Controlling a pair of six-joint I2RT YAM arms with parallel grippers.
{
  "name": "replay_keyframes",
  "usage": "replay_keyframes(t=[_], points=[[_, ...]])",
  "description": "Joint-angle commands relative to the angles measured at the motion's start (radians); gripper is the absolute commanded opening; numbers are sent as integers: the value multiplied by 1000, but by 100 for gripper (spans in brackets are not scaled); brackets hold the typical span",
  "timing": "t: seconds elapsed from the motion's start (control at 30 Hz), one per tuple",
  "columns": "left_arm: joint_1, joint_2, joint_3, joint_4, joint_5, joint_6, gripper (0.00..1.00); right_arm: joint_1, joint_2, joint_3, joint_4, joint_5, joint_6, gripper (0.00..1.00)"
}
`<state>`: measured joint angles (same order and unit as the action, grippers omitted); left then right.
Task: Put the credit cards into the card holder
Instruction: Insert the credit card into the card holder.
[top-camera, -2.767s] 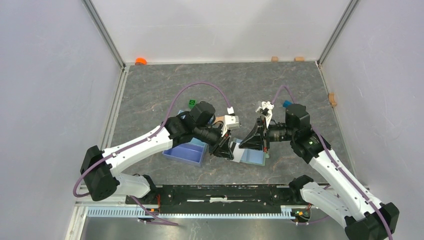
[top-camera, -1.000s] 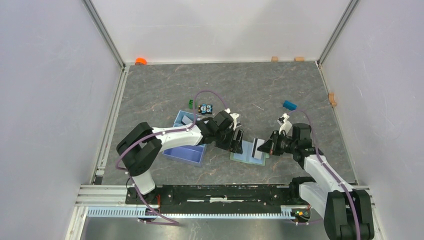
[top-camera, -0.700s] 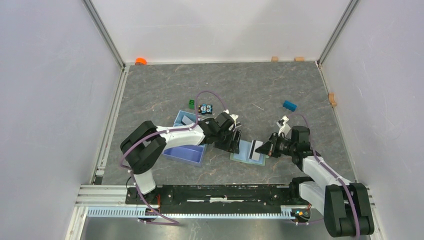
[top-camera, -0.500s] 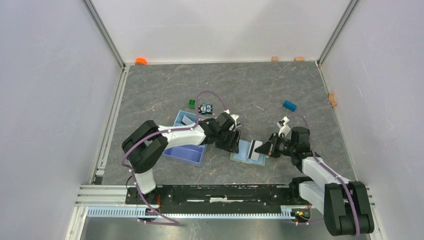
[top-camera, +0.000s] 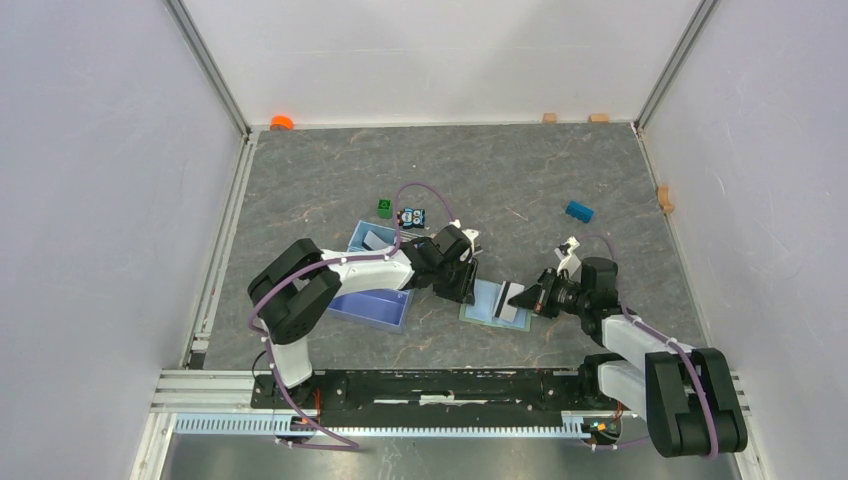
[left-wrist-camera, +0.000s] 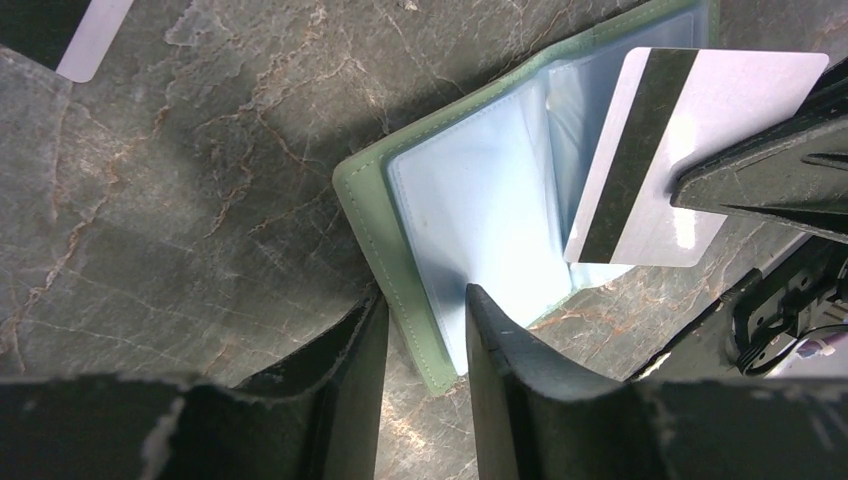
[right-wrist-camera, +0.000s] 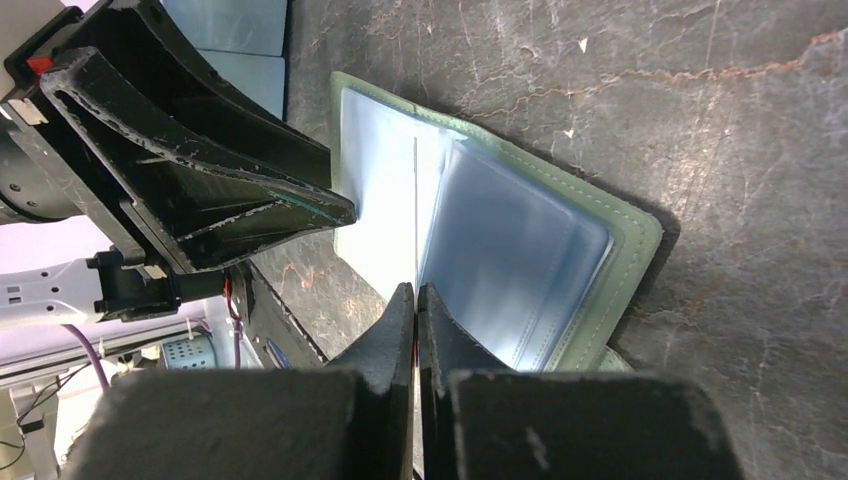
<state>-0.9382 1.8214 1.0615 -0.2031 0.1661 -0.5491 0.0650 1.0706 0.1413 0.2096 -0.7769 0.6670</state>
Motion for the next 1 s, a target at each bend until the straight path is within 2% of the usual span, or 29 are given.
replay_keyframes(t=[0.0,0.3,0.43,0.73,0.97], points=[[-4,27,18,2,-10,1,39,-1,31,-13,99,7,26,0],[-4,44,23,-7,-6,1,30,-1,74,-31,151,21,49,0],[-2,46,23,-10,-6,3,28,-1,84,-21,122,57,29,0],[-1,48,25,-16,-7,6,26,11,129,-1,1,132,-70,0],[-2,53,29,-16,1,8,26,23,164,-4,7,137,-82,0]])
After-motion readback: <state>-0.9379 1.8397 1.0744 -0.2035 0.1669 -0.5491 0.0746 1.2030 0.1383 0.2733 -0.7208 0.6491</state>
